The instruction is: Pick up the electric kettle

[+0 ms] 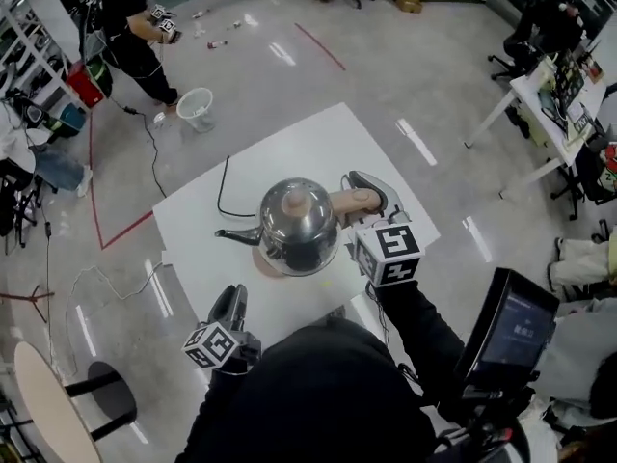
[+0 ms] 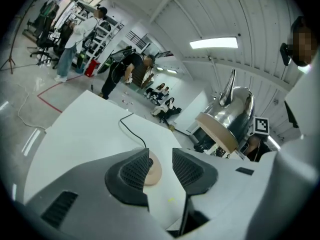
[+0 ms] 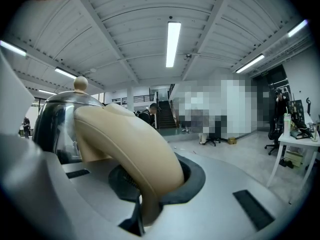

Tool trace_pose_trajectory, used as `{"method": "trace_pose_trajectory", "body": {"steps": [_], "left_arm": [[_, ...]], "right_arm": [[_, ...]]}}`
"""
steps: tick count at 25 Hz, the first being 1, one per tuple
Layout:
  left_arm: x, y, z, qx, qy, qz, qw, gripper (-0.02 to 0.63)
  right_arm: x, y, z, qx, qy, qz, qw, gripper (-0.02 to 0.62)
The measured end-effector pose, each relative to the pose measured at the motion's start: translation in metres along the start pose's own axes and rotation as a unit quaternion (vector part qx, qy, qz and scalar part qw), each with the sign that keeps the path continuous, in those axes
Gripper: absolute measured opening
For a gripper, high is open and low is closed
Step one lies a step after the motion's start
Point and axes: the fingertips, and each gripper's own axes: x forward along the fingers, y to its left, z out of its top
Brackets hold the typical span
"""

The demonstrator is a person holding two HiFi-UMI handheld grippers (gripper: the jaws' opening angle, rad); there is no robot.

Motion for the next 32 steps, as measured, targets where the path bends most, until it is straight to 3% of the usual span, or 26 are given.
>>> {"method": "trace_pose_trajectory", "body": {"steps": [4, 9, 23, 32], "left_arm": [[-0.004, -0.012, -0.007, 0.000, 0.024, -0.010, 0.9997, 0.158], [-0.004, -0.012, 0.002, 0.002, 0.024, -0.013, 0.9996, 0.156], [-0.005, -0.013, 0.001, -0.009, 0.020, -0.006, 0.9997, 0.158], [-0.010, -0.013, 0.005, -0.007, 0.022, -0.011, 0.9997, 0.157]], "right_arm": [[-0.009, -0.001, 0.004, 0.009, 0.012, -0.005, 1.000, 0.048], [-0.012, -0.003, 0.006, 0.025, 0.013, -0.012, 1.000, 0.048], [-0.008, 0.000, 0.007, 0.010, 0.020, -0.001, 1.000, 0.046], [-0.016, -0.004, 0.014, 0.004, 0.011, -0.017, 1.000, 0.046]]}}
